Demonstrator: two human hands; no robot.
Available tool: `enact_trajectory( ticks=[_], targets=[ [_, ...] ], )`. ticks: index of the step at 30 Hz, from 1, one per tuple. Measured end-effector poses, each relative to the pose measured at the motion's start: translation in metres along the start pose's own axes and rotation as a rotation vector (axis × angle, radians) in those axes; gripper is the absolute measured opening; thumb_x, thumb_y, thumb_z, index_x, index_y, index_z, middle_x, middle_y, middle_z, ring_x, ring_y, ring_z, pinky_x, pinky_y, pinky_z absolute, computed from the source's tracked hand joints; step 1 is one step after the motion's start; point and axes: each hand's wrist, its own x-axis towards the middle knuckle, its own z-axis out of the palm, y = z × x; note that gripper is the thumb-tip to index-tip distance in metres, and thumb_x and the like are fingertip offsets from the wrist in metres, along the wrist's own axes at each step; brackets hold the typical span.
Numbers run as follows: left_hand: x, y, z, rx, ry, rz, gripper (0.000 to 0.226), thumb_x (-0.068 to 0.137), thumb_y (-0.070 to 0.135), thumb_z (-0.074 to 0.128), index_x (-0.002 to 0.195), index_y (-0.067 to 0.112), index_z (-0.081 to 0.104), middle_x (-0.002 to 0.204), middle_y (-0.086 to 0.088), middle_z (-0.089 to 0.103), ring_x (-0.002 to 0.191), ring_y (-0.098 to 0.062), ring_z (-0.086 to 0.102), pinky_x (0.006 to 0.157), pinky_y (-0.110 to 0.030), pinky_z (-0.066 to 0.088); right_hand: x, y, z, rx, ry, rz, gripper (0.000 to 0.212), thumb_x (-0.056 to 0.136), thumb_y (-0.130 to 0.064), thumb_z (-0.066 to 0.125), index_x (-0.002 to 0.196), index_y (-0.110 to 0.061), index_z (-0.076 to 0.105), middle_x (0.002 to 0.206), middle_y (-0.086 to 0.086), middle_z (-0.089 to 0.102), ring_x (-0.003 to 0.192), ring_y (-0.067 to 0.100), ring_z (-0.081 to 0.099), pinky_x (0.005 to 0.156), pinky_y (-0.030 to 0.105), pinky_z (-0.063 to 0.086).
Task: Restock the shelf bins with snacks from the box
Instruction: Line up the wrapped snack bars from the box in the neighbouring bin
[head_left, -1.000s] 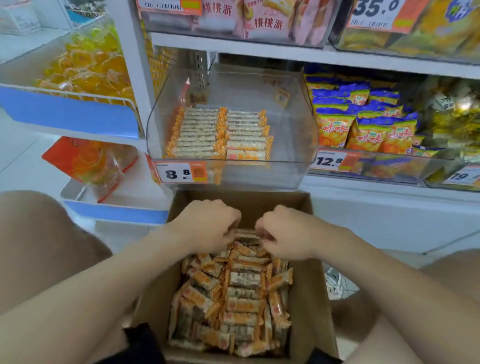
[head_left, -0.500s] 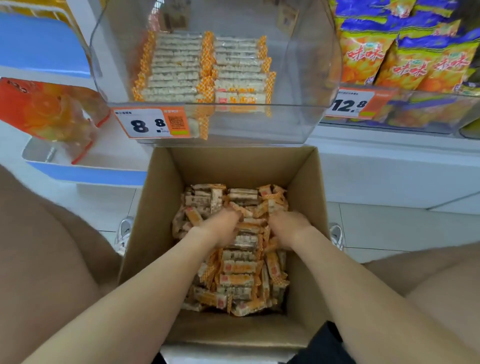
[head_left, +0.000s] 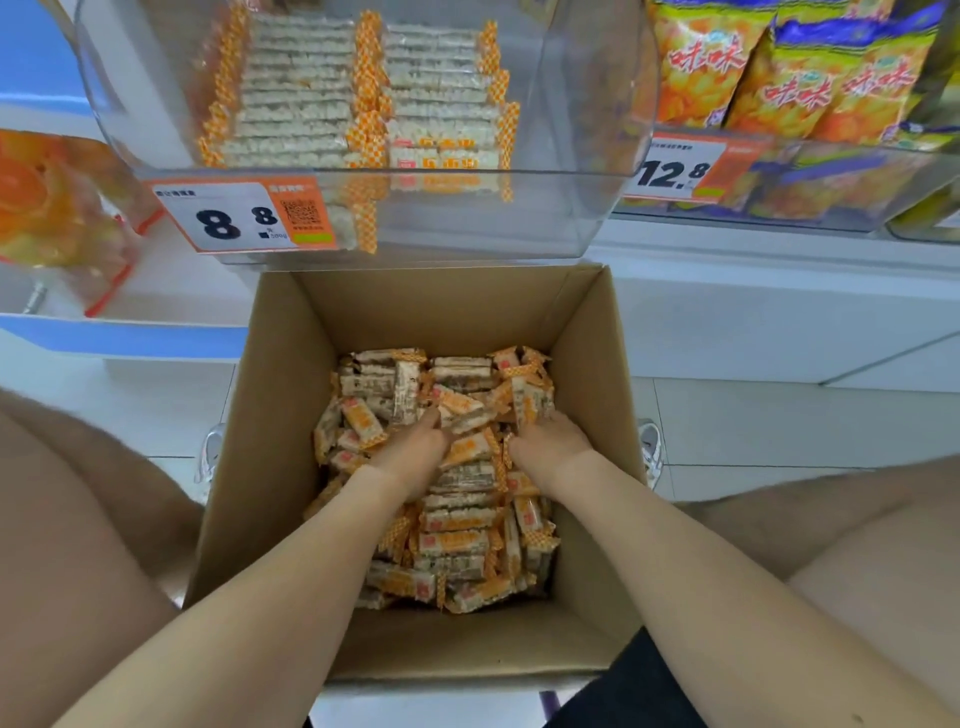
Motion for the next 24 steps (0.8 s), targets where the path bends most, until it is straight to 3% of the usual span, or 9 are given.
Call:
enact_trajectory(
  ticks=[2,4,7,9,14,18,22,24],
  targets=[
    [-0.001,-0.003,0.0,-0.078,0.016,-0.008,0.037,0.09,0.008,0.076,0.118,0.021,0.055,0.142,-0.009,0.042,0.088,-0.023,0.06,0.079,-0.041,0.059,-0.003,0.001,-0.005,0.001,-0.002,-0.001,0.02,0.102,-0.006,0.056,0.12,-0.012,0.063,0.13,0.012,0.062,0.131,0.036,0.05,0.115,0.049,0.032],
    [-0.003,-0.005,-0.003,-0.199,0.039,-0.049,0.05,0.085,0.015,0.084,0.125,0.021,0.055,0.131,-0.006,0.054,0.097,-0.024,0.063,0.083,-0.041,0.06,-0.007,0.003,-0.013,0.037,0.033,-0.014,0.023,0.101,-0.009,0.059,0.124,-0.012,0.061,0.133,0.013,0.059,0.129,0.036,0.051,0.11,0.047,0.037],
    [-0.007,-0.008,-0.01,-0.315,0.036,-0.08,0.056,0.078,0.025,0.092,0.125,0.023,0.061,0.121,-0.001,0.066,0.106,-0.021,0.065,0.087,-0.037,0.06,-0.018,0.008,-0.03,0.163,0.115,-0.023,0.023,0.095,-0.017,0.073,0.114,-0.012,0.06,0.12,0.011,0.058,0.102,0.03,0.061,0.08,0.039,0.05],
    [-0.01,-0.009,-0.02,-0.388,0.049,-0.075,0.053,0.076,0.025,0.093,0.121,0.029,0.066,0.123,0.006,0.064,0.111,-0.017,0.063,0.09,-0.033,0.058,-0.025,0.015,-0.041,0.312,0.158,0.008,0.022,0.089,-0.016,0.077,0.106,-0.014,0.063,0.108,0.007,0.06,0.087,0.025,0.062,0.073,0.039,0.058],
    [-0.03,-0.003,-0.07,-0.546,0.069,0.034,0.043,0.081,0.022,0.088,0.118,0.029,0.069,0.115,0.014,0.063,0.105,-0.009,0.061,0.085,-0.026,0.05,-0.055,0.039,-0.071,0.684,0.385,0.027,0.032,0.08,-0.014,0.075,0.111,-0.018,0.078,0.103,-0.004,0.07,0.091,0.014,0.066,0.076,0.03,0.059],
    [-0.057,0.002,-0.119,-0.742,0.084,0.145,0.046,0.08,0.013,0.089,0.118,0.032,0.072,0.111,0.018,0.071,0.099,0.005,0.065,0.082,-0.018,0.054,-0.085,0.051,-0.082,0.769,0.459,0.005,0.028,0.082,-0.023,0.076,0.11,-0.024,0.081,0.105,-0.011,0.073,0.096,0.006,0.066,0.083,0.028,0.058],
    [-0.085,0.004,-0.155,-0.827,0.116,0.241,0.06,0.077,0.004,0.089,0.128,0.029,0.071,0.118,0.016,0.074,0.107,-0.002,0.07,0.092,-0.026,0.058,-0.103,0.052,-0.088,0.781,0.524,-0.011,0.027,0.081,-0.028,0.076,0.108,-0.027,0.08,0.103,-0.013,0.074,0.091,0.003,0.066,0.081,0.027,0.059],
    [-0.1,0.006,-0.168,-0.839,0.127,0.264,0.058,0.077,0.011,0.09,0.129,0.028,0.071,0.119,0.015,0.073,0.111,-0.005,0.069,0.097,-0.03,0.058,-0.111,0.05,-0.094,0.78,0.565,-0.025,0.03,0.08,-0.03,0.075,0.11,-0.029,0.08,0.103,-0.015,0.073,0.089,0.001,0.064,0.078,0.024,0.057]
  ],
)
